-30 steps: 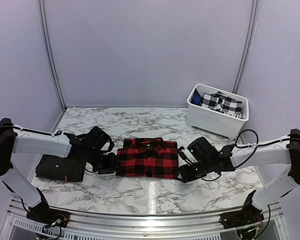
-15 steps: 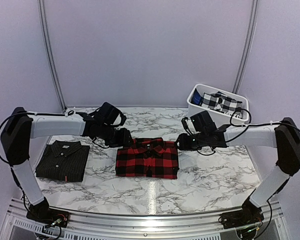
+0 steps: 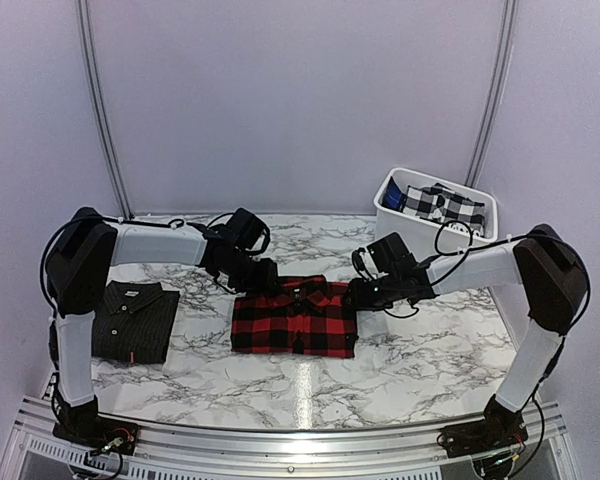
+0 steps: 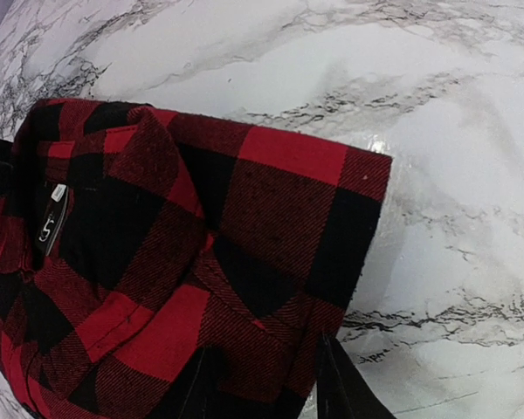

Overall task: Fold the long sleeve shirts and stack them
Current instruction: Adjust the square-folded shirt at the center of the board.

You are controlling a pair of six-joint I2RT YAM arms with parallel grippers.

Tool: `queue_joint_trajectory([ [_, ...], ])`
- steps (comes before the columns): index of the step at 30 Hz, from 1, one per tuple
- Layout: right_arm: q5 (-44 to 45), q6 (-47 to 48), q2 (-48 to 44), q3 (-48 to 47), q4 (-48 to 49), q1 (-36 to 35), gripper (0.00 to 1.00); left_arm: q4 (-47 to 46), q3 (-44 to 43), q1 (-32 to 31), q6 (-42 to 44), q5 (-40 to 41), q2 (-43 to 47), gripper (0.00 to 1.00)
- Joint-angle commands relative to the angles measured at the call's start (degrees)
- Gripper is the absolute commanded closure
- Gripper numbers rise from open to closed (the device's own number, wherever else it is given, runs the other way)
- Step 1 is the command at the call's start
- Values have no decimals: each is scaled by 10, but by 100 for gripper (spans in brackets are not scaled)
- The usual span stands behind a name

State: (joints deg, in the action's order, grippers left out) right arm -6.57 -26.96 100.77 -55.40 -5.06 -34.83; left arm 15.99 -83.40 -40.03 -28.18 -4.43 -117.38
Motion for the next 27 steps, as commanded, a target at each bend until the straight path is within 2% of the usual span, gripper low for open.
queue_joint_trajectory([
  [1,-11,-1,9,-27,24,1,66,17,-33,-3,3,14,-26,46],
  [6,-16,-1,15,-30,27,2,73,17,-57,-6,5,14,-48,58],
  [11,-24,-3,15,-32,27,1,86,19,-72,-6,7,20,-58,77],
  [15,-26,-1,12,-32,22,0,100,19,-78,-10,14,21,-54,95],
  [16,-25,0,10,-32,20,-1,100,19,-80,-12,16,26,-51,99],
  [27,58,-8,-49,-18,-37,-24,100,6,-90,-25,26,69,6,100],
])
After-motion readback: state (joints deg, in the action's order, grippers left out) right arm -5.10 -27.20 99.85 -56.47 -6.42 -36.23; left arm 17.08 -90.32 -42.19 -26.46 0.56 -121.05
